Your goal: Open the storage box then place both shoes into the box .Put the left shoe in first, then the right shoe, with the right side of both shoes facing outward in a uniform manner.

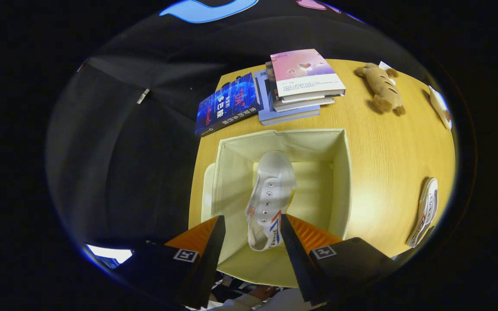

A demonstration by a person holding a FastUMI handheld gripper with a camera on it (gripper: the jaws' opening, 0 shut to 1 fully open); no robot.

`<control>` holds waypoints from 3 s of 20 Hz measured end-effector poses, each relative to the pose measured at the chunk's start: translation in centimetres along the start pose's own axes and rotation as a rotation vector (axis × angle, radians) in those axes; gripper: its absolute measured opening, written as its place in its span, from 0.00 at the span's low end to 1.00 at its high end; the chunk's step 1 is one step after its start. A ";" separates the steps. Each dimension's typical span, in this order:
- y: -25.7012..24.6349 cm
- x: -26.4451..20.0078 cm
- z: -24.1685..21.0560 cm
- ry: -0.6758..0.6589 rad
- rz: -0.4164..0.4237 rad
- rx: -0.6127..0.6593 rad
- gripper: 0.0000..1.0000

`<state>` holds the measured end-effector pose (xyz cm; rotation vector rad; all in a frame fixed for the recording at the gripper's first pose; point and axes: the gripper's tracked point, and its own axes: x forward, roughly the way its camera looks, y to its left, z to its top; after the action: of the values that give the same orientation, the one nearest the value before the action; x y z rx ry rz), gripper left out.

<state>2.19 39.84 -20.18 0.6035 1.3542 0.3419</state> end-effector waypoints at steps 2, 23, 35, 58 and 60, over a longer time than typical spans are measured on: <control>-0.3 -2.0 0.2 -0.033 0.028 -0.021 0.88; -45.8 -17.6 -10.0 -0.263 -0.547 -0.167 0.90; -50.6 -10.3 -7.5 -0.234 -0.531 -0.200 0.70; -28.9 -17.3 0.8 -0.349 -0.262 0.034 0.05; -24.1 -17.2 2.1 -0.356 -0.200 0.038 0.05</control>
<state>-1.86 10.43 -20.34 0.5268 1.0679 0.0424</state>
